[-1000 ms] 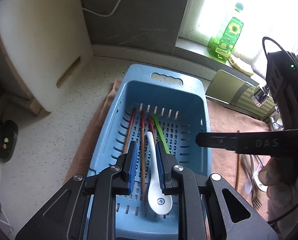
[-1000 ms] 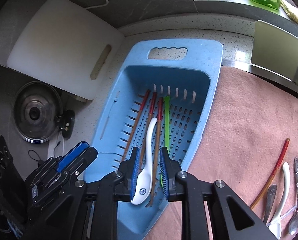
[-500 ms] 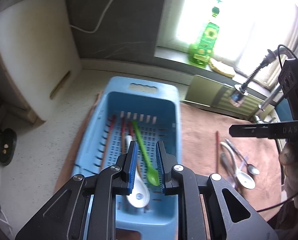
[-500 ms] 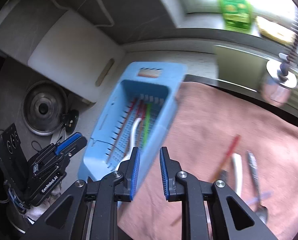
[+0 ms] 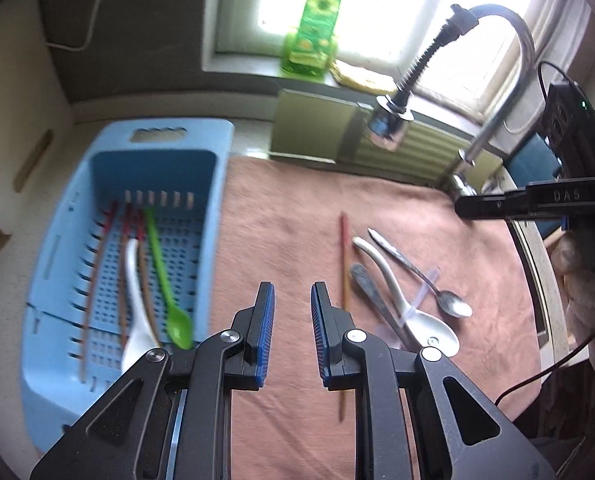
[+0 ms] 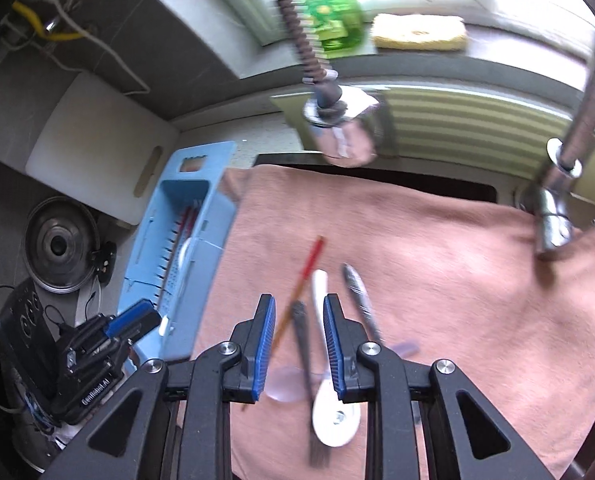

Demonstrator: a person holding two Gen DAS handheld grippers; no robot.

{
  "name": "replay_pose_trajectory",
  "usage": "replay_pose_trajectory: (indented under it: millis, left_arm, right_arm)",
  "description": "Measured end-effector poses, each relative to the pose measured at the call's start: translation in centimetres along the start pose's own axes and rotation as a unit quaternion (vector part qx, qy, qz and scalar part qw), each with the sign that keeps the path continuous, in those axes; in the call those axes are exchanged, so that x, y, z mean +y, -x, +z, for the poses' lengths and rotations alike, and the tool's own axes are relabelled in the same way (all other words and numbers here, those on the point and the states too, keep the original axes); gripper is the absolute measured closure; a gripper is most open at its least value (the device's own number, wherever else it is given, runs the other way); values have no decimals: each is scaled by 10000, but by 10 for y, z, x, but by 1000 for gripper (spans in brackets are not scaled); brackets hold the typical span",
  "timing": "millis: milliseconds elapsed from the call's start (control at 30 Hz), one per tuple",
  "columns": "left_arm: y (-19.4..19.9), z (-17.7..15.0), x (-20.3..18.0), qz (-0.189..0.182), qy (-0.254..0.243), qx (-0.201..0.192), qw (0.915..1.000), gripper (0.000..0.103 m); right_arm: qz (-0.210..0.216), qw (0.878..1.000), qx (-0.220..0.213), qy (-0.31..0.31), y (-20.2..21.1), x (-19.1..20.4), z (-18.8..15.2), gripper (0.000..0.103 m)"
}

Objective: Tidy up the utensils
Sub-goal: 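Move both tools back over the remaining utensils on the towel, then lower the right tool onto the ornate silver spoon handle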

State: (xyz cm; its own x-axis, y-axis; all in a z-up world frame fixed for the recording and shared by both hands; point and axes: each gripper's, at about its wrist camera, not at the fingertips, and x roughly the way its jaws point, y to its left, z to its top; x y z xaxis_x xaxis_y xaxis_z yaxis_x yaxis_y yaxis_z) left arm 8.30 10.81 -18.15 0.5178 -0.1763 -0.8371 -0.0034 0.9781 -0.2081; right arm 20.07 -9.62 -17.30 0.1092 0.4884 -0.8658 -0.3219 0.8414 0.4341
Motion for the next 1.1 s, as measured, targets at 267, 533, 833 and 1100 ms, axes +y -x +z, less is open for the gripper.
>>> replay_pose_trajectory:
  millis: [267, 533, 833, 1100]
  left_arm:
    - [-27, -13, -31, -94, -204, 397, 9990, 86]
    - [-45, -21, -37, -58, -292, 690, 9972, 86]
    - [-47, -29, -43, -128, -316, 824, 9960, 86]
    - [-30, -45, -64, -244, -159, 723, 9970, 86]
  right_arm:
    - [-13, 9996, 228, -138, -3, -34, -19, 81]
    - [197, 9965, 628, -507, -25, -50, -40, 81]
    - [38, 9968, 574, -558, -32, -60, -38, 81]
    - [126, 9968, 769, -159, -42, -55, -27, 81]
